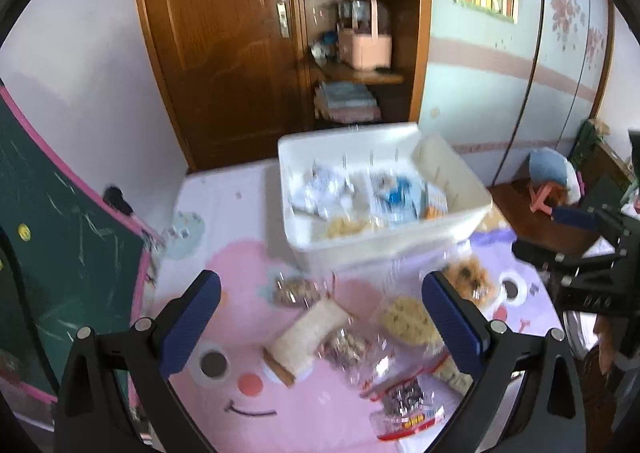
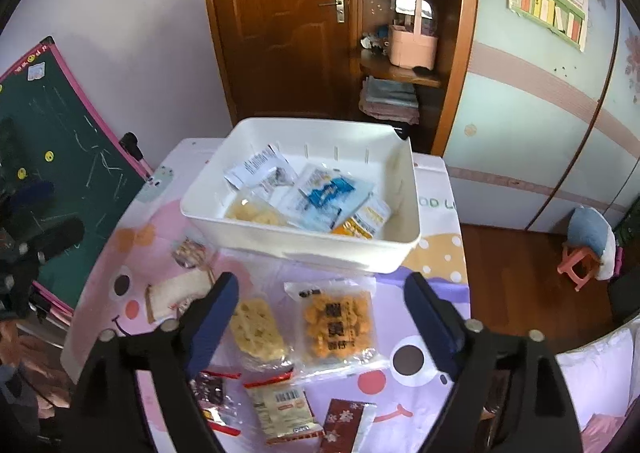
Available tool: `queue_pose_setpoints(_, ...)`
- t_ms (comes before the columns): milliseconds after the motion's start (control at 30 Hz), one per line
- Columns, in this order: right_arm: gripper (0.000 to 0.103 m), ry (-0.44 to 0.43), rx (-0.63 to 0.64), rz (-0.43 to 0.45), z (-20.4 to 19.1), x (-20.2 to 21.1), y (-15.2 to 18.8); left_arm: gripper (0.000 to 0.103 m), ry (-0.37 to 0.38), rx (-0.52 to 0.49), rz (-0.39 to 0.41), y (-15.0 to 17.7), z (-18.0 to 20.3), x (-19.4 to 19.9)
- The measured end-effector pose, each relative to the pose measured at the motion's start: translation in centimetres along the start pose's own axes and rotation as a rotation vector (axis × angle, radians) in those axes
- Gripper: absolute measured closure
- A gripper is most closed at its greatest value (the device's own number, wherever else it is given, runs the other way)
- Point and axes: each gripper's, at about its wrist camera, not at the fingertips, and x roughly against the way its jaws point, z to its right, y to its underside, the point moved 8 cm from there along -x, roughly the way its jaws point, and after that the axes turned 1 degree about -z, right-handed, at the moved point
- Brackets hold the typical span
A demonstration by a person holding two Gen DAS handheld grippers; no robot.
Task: Organize snacks
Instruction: 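Withdraw both tools from the bin toward the remaining snacks, then grasp the clear nut packet with the left tool while the right tool grasps the yellow-ball packet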
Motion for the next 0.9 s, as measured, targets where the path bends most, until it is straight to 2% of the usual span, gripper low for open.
queue_pose_setpoints(300, 0.007, 0.008, -0.006, -0.087, 1.1, -4.9, 3.2, 0.003, 0.038, 0.078, -0.177, 6.3, 0.6, -7.1)
queue_pose_setpoints(433, 0.005, 0.014, -0.016, -0.138, 1.3, -7.8, 4.5, 0.003, 0.062, 0.154, -0.258, 8.7, 0.6, -10.2)
queue_pose_setpoints(733, 0.004, 0.091, 0.045, -0.223, 1.6, -12.7, 6.6, 0.003, 0.051, 0.271, -0.365, 11.3, 0.3, -14.5)
queue_pose_setpoints(900, 0.000, 0.071, 0.029, -0.253, 1.8, -14.4, 7.6, 0.003, 0.044, 0.335, -0.401, 12.1, 0.0, -15.9)
